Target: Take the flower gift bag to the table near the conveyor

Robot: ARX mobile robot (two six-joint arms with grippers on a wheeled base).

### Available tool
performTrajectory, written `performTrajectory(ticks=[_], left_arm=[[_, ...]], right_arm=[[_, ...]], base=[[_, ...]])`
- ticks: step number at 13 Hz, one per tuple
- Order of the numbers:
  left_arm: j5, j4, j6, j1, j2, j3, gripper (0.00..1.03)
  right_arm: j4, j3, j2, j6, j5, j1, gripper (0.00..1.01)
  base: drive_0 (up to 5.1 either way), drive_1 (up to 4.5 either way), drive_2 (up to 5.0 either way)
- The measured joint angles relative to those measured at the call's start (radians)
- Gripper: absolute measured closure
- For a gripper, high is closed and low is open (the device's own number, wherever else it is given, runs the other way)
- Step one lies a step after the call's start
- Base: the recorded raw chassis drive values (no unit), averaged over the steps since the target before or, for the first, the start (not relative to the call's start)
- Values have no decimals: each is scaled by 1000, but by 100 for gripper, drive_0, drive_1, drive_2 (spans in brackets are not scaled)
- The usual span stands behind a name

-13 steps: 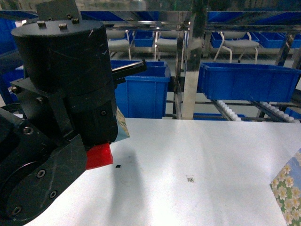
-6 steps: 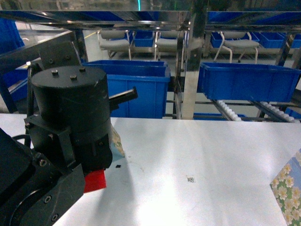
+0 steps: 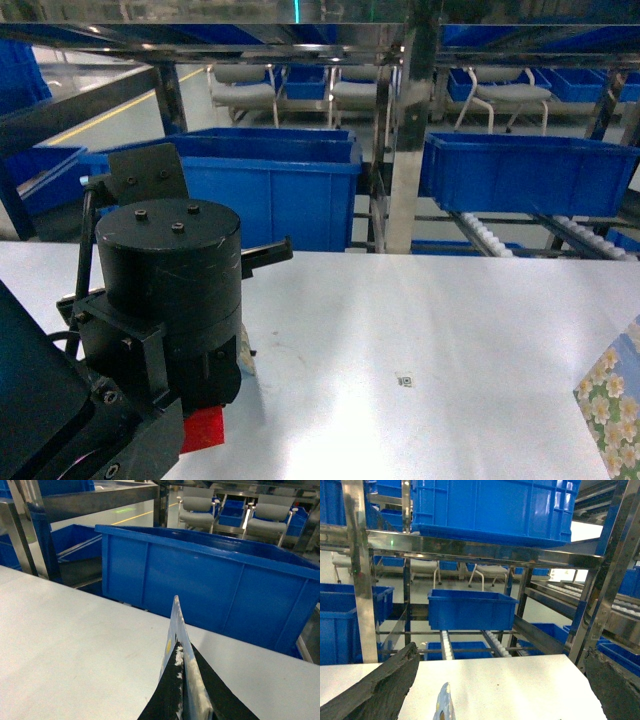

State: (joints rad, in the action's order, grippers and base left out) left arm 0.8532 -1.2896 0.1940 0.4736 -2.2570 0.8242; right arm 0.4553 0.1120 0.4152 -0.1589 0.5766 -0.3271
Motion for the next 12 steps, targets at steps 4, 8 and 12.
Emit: performTrajectory(ticks=[4,8,12], left_arm=[[13,-3,-31,49,0,-27,101],[3,3,-64,61,20,-95,71],[-55,4,-95,39,97,-138,7]], right_arm=[[0,0,0,0,0,0,3],[0,0,0,0,0,0,3],[0,0,0,0,0,0,3]], base=[[0,0,0],[0,0,0],[0,0,0]])
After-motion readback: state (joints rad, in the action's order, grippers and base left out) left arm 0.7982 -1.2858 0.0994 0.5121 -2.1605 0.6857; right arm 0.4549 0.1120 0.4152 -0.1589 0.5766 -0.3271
